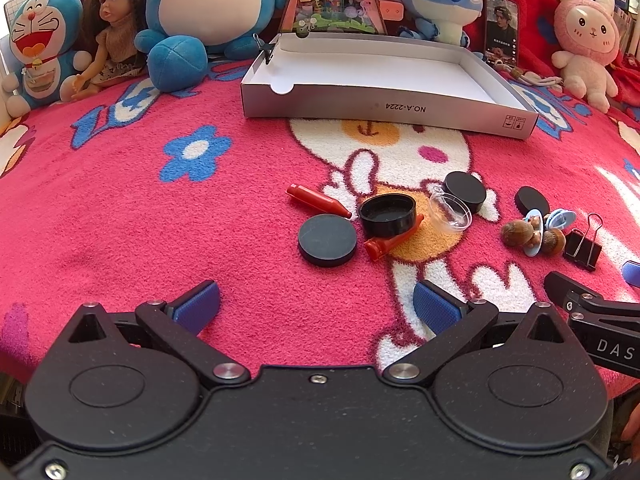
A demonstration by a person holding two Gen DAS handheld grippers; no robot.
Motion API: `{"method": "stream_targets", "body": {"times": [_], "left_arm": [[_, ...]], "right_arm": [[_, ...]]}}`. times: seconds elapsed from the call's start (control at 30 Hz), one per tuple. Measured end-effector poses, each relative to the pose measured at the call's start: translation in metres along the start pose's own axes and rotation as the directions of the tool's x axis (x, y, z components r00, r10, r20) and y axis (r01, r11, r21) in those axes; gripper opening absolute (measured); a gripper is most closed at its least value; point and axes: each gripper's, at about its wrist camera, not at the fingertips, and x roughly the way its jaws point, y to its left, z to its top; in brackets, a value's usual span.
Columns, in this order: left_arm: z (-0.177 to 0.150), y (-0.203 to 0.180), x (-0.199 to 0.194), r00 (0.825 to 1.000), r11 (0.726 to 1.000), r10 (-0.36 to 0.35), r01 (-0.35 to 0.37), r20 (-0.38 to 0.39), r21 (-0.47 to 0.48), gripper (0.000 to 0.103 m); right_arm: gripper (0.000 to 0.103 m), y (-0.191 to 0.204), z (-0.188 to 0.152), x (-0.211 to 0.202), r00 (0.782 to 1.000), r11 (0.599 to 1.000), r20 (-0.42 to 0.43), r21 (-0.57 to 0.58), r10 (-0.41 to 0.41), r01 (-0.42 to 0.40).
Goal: Organize rigid objects
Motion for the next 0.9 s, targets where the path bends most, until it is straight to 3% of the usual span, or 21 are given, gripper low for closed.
{"method": "stream_targets", "body": {"times": [0.6,0.9], "left_arm": [[-0.001,0.005,-0.002,0.999,0.999,-0.039,0.039,0.021,0.023,0.102],[0.004,0.012,-0.015,0.992,0.997,-0.074,0.073,0.097,0.021,0.058]], "right_arm": [[0.103,-0.001,-0.001,-0.001,1.000,1.000,0.019,-0.004,0.012,-0.012],[0.103,-0.017,0.003,-0.013,0.995,0.998,0.099,0.060,0.009,-0.015]]}}
